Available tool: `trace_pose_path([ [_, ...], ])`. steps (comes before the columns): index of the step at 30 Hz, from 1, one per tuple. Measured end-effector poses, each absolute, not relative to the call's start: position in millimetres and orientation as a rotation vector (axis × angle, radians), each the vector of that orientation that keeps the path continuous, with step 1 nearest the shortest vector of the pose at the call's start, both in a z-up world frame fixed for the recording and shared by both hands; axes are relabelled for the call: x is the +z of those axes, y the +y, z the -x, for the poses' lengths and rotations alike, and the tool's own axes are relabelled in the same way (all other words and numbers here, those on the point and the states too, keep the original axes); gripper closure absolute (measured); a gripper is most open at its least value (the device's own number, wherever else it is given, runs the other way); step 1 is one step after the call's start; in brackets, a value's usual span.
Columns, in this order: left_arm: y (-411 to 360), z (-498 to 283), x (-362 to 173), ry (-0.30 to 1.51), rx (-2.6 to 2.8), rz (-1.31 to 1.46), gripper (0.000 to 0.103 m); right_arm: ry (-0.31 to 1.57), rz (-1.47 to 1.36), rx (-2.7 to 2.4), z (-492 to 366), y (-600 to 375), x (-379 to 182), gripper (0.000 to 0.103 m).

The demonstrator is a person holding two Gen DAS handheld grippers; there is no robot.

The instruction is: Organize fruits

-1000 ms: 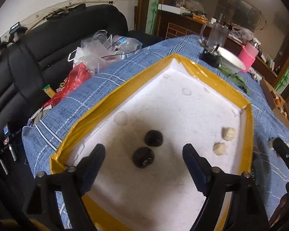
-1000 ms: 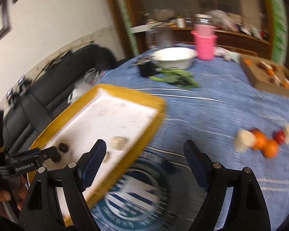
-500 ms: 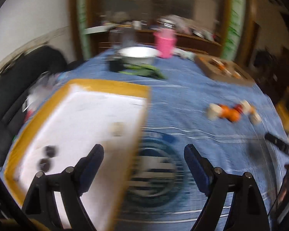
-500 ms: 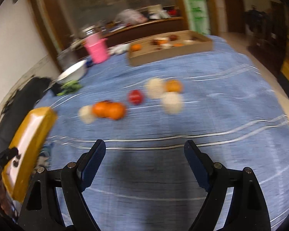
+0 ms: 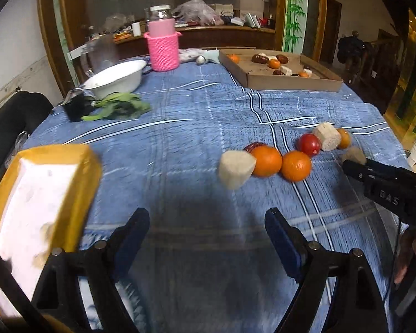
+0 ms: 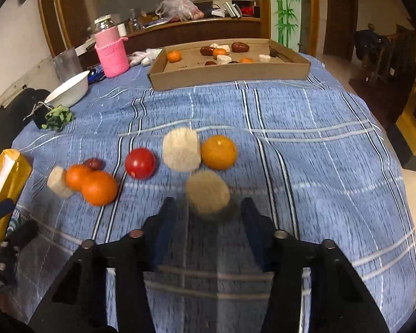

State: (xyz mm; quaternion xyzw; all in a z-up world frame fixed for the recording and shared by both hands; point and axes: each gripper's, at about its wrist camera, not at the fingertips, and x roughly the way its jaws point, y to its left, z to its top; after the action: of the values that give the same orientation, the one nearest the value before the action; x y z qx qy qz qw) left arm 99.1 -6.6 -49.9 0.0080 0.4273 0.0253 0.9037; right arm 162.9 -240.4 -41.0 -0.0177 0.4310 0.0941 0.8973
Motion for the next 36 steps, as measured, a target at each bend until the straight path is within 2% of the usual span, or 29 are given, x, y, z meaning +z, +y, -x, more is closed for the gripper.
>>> trace_pose_path([
  [4,-19,-126,-59,0.890,0.043,-0.019,0.019,0.911,0.036,0.199,-171,-239,-44,0.070],
  [5,-21,-130,-60,0.893,0.036,-0.022,0.024,0.916,0.029,0.203,-172,-240,-44,0.070],
  [6,-22,-136,-63,0.900,0.027,-0.022,0.033,0.914,0.023,0.206,-172,-241,-44,0.070],
  [7,-23,-141,-65,0.911,0.021,-0.015,0.037,0.915,0.020,0.209,-173,-242,-44,0.070],
  [8,-23,-147,-69,0.924,0.021,-0.007,0.054,0.915,0.015,0.214,-173,-242,-44,0.070],
  [9,-24,-149,-70,0.913,0.029,-0.014,0.065,0.915,0.010,0.218,-173,-243,-44,0.070],
  [10,-27,-151,-72,0.908,0.025,-0.031,0.068,0.914,0.001,0.224,-173,-244,-43,0.070],
  [17,-17,-131,-69,0.906,-0.017,0.006,0.068,0.885,0.002,0.216,-160,-250,-32,0.071],
  [36,18,-28,-38,0.873,0.037,0.040,0.068,0.825,0.023,0.331,-38,-207,1,0.071],
])
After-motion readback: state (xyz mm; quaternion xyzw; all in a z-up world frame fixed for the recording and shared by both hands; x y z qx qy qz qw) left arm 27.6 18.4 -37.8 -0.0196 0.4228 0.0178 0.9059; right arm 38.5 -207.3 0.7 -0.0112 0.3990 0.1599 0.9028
